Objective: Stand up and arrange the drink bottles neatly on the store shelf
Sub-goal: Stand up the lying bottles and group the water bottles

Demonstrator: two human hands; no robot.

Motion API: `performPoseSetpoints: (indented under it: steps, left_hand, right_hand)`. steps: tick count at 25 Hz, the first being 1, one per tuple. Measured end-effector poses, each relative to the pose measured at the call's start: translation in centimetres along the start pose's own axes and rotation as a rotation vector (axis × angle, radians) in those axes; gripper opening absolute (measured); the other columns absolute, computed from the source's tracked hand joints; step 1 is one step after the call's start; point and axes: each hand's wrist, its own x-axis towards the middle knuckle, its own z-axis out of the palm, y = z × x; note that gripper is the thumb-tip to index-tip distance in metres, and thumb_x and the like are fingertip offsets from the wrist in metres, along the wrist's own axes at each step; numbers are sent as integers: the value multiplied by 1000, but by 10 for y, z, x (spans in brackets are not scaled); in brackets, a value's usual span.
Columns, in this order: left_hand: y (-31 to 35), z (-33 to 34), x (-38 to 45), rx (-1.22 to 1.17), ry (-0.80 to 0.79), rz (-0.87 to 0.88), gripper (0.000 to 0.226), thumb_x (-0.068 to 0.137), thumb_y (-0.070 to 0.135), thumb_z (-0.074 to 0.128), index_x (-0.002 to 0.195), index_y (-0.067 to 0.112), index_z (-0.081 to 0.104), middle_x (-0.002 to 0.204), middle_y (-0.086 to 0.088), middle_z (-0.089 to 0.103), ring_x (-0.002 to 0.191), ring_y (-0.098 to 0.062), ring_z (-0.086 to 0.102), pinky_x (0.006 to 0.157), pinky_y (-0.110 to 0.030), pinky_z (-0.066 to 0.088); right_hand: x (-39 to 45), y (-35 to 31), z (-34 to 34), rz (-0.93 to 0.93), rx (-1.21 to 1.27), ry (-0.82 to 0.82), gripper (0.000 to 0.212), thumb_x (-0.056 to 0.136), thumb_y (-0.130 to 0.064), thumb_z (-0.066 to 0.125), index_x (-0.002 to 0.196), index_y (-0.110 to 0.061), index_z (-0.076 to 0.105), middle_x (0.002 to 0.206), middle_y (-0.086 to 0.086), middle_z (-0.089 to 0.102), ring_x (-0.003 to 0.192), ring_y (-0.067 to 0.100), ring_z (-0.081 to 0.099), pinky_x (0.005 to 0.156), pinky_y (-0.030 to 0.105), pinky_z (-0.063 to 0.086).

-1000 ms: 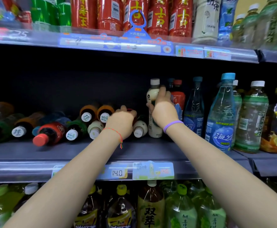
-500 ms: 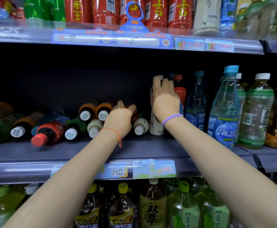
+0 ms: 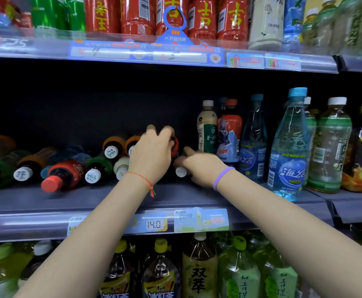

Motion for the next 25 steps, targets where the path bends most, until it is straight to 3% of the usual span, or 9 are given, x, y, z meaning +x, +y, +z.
performPoseSetpoints:
  steps: [2, 5, 8, 11, 13, 16, 20, 25]
  left_hand:
    - [-3, -4, -5, -81, 68, -28, 35, 101, 30, 49, 129, 10, 49, 114, -17, 50, 93, -37, 58, 63, -40, 39]
    - [-7, 0, -8, -221, 69, -131, 40, 100, 31, 53, 129, 3, 50, 119, -20, 51, 100, -39, 57, 79, -40, 42]
    - [-9, 1, -4, -393, 107, -286, 37, 98, 29, 57, 122, 2, 56, 116, -20, 53, 105, -41, 55, 86, -37, 39]
    - [-7, 1, -1, -414, 114, -285, 37, 97, 31, 59, 120, 2, 58, 114, -20, 53, 106, -41, 54, 88, -42, 40]
    - [-4, 0, -1, -408, 113, -247, 38, 96, 33, 59, 122, 5, 58, 117, -18, 52, 107, -39, 53, 89, -42, 42]
    - [0, -1, 0, -469, 59, -203, 41, 97, 35, 57, 129, 10, 54, 122, -14, 57, 115, -32, 52, 87, -28, 35]
    - [5, -7, 10, -585, 47, -211, 41, 99, 43, 52, 129, 15, 52, 119, -8, 63, 113, -29, 56, 87, -31, 38]
    - [28, -14, 26, -641, 63, -229, 43, 99, 50, 49, 126, 18, 53, 116, -6, 65, 110, -29, 59, 92, -39, 46]
  right_hand:
    - [3, -3, 2, -27, -19, 26, 42, 90, -2, 49, 126, -23, 53, 119, 12, 41, 87, 31, 53, 65, 36, 39]
    - [4, -5, 3, -118, -38, 98, 30, 89, 1, 51, 115, -12, 55, 119, 13, 42, 73, 28, 47, 60, 37, 39]
    - [-3, 3, -7, -115, 173, 322, 22, 85, -9, 64, 107, -10, 59, 108, 13, 46, 77, 31, 52, 62, 37, 38]
    - [-8, 14, -38, 46, 566, 575, 25, 84, -24, 71, 104, -14, 62, 98, 5, 55, 89, 19, 50, 78, 26, 41]
    - [-11, 21, -59, 231, 838, 684, 23, 86, -28, 72, 102, -14, 62, 94, -1, 62, 84, 9, 54, 74, 14, 41]
    - [-6, 34, -75, 481, 1087, 755, 26, 89, -33, 70, 100, -11, 65, 93, -2, 68, 84, 8, 62, 72, 18, 44]
    - [4, 44, -85, 581, 1036, 697, 30, 93, -35, 64, 106, -7, 65, 99, 5, 69, 91, 19, 64, 75, 25, 44]
    - [-4, 47, -86, 624, 699, 696, 33, 100, -33, 52, 117, -5, 54, 113, 13, 63, 102, 32, 61, 75, 31, 42]
